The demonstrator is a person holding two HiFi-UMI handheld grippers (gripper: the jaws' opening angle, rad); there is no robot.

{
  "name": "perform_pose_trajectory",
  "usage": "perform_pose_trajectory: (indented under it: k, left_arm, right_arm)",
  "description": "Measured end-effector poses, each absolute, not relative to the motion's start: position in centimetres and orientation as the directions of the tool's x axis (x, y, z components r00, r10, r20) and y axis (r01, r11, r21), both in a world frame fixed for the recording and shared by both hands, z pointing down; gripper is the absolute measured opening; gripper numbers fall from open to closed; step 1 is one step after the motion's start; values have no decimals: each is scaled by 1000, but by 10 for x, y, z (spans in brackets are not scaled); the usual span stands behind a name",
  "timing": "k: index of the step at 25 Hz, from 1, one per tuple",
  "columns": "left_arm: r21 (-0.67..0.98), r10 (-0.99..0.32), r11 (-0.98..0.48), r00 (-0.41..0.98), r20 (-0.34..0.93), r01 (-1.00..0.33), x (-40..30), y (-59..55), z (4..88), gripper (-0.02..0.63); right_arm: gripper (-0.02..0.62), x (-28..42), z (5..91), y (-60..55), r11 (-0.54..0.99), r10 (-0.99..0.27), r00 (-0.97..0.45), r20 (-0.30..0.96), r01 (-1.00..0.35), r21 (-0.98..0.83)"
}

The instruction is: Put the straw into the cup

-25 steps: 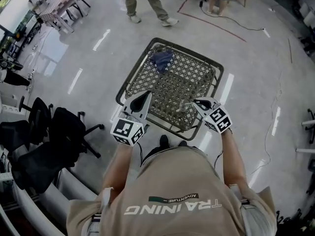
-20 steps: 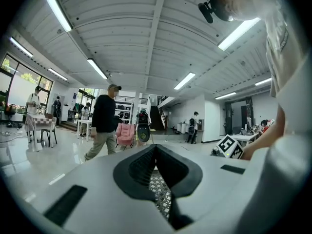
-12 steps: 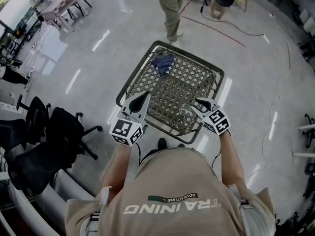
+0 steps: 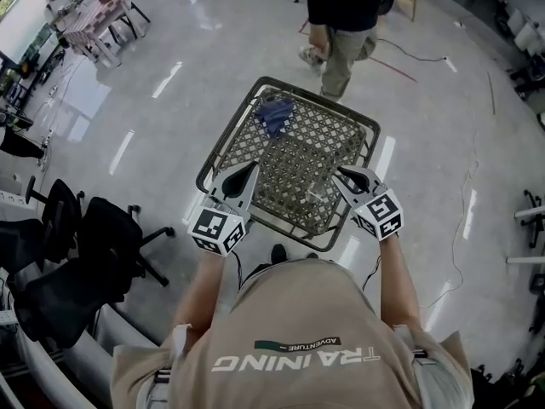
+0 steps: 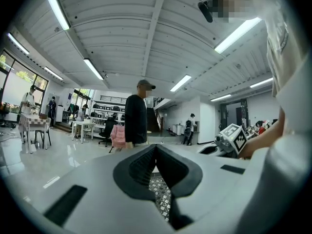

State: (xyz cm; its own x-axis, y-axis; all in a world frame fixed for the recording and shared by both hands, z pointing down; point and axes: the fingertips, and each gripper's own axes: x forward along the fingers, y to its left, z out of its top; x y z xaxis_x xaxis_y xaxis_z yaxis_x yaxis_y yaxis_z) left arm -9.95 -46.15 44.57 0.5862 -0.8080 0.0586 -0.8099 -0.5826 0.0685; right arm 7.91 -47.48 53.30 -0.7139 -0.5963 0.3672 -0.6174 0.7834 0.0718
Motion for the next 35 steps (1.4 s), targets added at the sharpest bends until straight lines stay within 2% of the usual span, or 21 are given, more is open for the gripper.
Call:
perform_pose_trajectory:
  k: [7,12,35]
  left_arm:
    - [12,-804,-593,593,32,-805,-91,-472,418,17]
    - [-14,-817,-576,576,-2,-817,-83,-478,393,17]
    - [-43,-825,-564,565,6,-824,-90,-466,391,17]
  right_arm:
    - [23,97,432,-474,676,-736,-654,177,-724,139]
    - [17,109,394,-467,634,-773,-624,113,-756,164]
    - [17,104,400,-453,680,-732,-672,111,-716,159]
